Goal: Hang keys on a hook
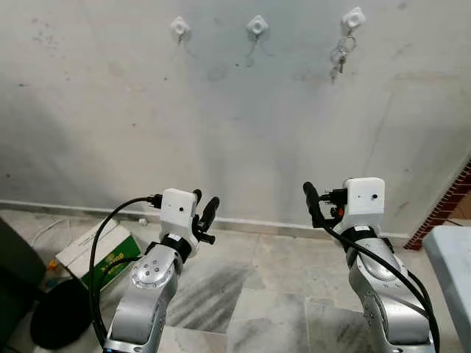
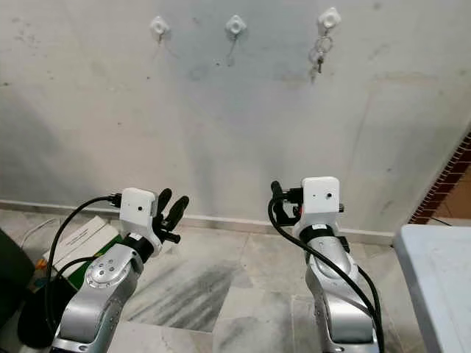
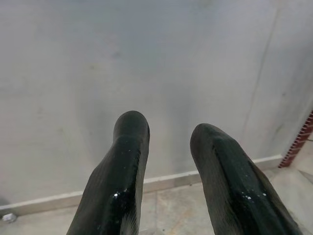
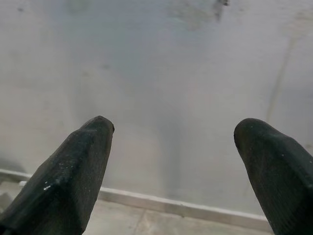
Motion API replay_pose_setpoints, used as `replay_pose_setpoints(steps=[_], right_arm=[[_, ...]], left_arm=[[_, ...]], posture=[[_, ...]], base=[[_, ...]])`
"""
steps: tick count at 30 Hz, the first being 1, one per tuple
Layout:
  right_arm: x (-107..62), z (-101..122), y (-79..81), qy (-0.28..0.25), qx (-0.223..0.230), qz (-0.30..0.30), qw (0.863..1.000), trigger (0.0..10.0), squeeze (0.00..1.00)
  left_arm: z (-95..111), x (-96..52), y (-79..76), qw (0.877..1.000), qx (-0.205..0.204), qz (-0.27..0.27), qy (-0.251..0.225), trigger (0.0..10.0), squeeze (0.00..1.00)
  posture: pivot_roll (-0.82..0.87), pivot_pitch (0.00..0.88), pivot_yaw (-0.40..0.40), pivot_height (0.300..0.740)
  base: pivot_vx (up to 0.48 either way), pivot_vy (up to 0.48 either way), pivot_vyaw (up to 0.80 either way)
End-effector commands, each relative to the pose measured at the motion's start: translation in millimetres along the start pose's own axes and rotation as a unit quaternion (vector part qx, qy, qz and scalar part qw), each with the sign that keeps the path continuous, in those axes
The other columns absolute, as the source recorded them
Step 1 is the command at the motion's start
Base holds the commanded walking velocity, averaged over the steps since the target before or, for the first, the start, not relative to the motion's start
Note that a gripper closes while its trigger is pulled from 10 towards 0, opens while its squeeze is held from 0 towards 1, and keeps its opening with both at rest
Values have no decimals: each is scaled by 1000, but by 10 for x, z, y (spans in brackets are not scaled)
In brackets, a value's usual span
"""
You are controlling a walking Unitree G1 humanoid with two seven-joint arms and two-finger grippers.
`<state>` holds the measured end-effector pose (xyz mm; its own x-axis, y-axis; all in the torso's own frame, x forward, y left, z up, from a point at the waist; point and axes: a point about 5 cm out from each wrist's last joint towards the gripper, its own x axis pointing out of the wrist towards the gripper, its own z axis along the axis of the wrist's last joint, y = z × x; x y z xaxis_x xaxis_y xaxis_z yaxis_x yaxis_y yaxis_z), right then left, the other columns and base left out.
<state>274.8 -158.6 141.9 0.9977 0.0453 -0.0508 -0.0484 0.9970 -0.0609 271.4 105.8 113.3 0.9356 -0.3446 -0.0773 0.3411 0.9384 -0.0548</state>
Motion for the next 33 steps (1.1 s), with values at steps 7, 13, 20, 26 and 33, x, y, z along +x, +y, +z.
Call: replay_pose_setpoints(steps=[7,13,20,26,33], right_arm=[[12,-15,16,7,3,2,1000,10000,0],[3,-22,22,9,3,3,1000,10000,0],[2,-23,20,10,3,2,1000,10000,0],[4,-25,17,10,3,1,1000,10000,0],[12,-20,11,8,2,0,1000,10000,0]], left_arm=[[12,3,27,1000,1,5,0,10000,0],[13,1,23,1000,0,5,1,10000,0],[14,7,23,1000,0,4,1,10000,0],[15,11,22,1000,0,4,1,10000,0],[21,22,20,1000,1,4,0,10000,0]], posture=[[-80,0,105,740],[-80,0,105,740],[-82,0,107,740],[-82,0,106,740],[-83,0,106,740]], base=[[-115,0,-781],[-288,0,-775],[-306,0,-775],[-310,0,-773],[-299,0,-706]])
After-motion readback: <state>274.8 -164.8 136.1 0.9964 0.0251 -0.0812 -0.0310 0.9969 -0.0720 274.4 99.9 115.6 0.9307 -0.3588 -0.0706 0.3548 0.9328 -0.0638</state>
